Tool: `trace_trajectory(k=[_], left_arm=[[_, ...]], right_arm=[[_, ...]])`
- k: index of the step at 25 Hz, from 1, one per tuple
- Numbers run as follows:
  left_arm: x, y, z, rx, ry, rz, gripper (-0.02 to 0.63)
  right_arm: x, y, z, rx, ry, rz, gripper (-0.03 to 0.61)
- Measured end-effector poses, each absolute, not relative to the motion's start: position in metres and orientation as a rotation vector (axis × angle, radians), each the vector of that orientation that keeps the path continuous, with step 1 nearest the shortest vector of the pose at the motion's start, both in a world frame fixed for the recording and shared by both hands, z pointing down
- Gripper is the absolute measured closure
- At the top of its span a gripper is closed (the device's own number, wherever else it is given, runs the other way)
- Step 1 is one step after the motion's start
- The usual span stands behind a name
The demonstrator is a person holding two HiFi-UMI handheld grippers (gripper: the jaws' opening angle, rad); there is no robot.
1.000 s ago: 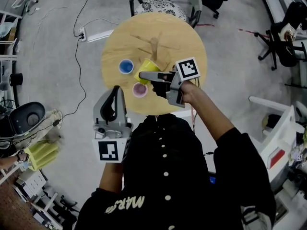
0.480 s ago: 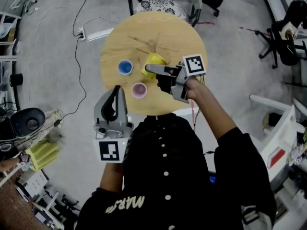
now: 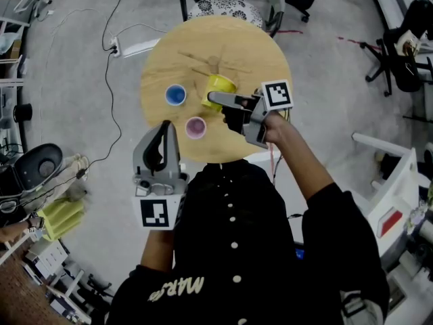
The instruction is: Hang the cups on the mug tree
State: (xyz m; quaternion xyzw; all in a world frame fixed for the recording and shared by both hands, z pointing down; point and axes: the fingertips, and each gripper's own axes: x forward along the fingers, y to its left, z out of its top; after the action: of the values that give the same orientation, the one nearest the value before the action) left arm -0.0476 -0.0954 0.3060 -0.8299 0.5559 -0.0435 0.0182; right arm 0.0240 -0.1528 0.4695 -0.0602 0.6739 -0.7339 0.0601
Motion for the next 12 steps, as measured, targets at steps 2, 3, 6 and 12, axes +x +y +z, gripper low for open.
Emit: trace_trajectory(k=[2, 3, 6, 12], left_arm=[[-0.0474, -0.0969, 0.3049, -2.577, 1.724, -0.126, 0.618], [-0.0477, -0.0974, 0.3046, -2.577, 1.722, -0.125, 0.618], [-0.0493, -0.0958, 0.3055, -2.58, 1.722, -0.136, 0.618], [-0.0473, -0.092, 0.304, -2.581, 1.719, -0.131, 0.618]], right_arm=[[0.0242, -0.1534, 0.4703, -0.191, 2.04, -2.222, 0.267], [0.0242, -0.1536, 0.47, -0.191, 2.035, -2.221, 0.264], [0.0251, -0.1513, 0.4681, -0.191, 2.029, -2.216, 0.23], [0.0307, -0.1452, 0.471, -0.264, 2.131, -2.173, 0.21]])
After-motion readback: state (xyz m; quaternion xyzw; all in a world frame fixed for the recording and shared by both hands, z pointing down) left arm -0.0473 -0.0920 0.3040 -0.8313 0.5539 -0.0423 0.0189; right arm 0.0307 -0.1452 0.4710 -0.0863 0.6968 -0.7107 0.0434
